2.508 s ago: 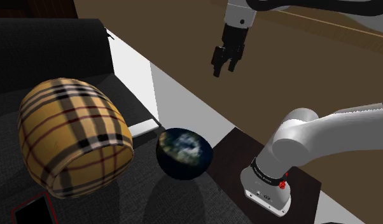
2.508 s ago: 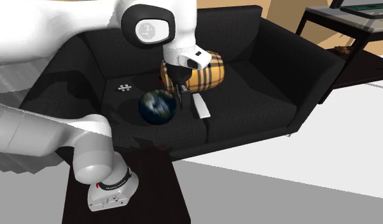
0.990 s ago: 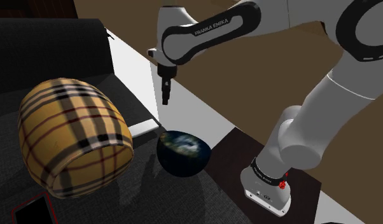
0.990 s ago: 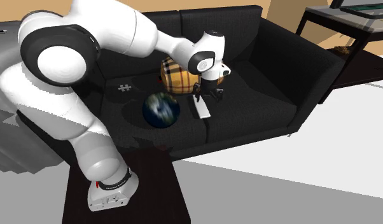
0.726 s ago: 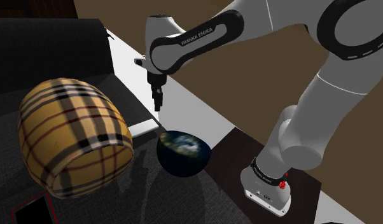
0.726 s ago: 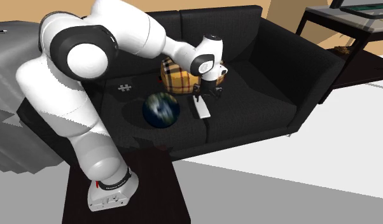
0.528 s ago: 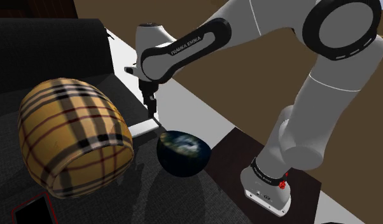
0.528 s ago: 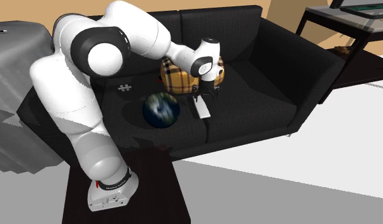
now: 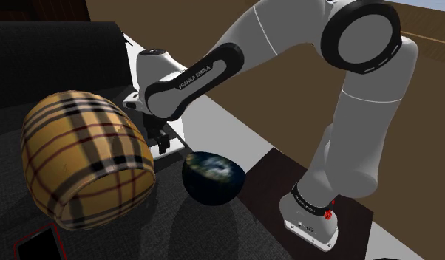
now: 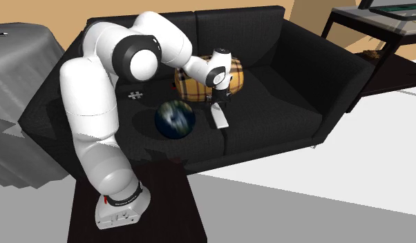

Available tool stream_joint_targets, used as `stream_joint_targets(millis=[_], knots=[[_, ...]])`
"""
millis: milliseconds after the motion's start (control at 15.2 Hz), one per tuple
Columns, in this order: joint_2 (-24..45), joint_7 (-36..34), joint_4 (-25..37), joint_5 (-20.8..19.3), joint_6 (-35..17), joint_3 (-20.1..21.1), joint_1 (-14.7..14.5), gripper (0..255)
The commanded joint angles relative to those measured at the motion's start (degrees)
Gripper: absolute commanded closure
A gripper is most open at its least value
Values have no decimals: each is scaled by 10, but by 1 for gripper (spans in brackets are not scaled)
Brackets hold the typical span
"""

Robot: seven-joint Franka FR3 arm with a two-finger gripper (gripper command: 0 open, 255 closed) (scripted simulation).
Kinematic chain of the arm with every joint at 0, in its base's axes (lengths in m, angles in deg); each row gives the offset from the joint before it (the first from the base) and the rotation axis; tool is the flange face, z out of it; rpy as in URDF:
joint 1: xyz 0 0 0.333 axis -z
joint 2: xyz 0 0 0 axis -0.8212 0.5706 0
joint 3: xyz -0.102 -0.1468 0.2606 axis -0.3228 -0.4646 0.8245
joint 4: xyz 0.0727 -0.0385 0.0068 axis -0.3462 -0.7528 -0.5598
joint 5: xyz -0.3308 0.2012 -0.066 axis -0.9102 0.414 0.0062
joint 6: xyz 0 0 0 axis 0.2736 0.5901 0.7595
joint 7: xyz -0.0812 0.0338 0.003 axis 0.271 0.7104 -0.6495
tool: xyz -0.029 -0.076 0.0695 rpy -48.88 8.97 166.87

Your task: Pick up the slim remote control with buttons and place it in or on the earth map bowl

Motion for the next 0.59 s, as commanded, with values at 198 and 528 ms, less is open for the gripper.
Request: stream_joint_targets(millis=[198, 528], knots=[[28, 1, -4, -4, -33, 0, -3, 0], [37, 0, -5, -5, -43, 0, -4, 0]])
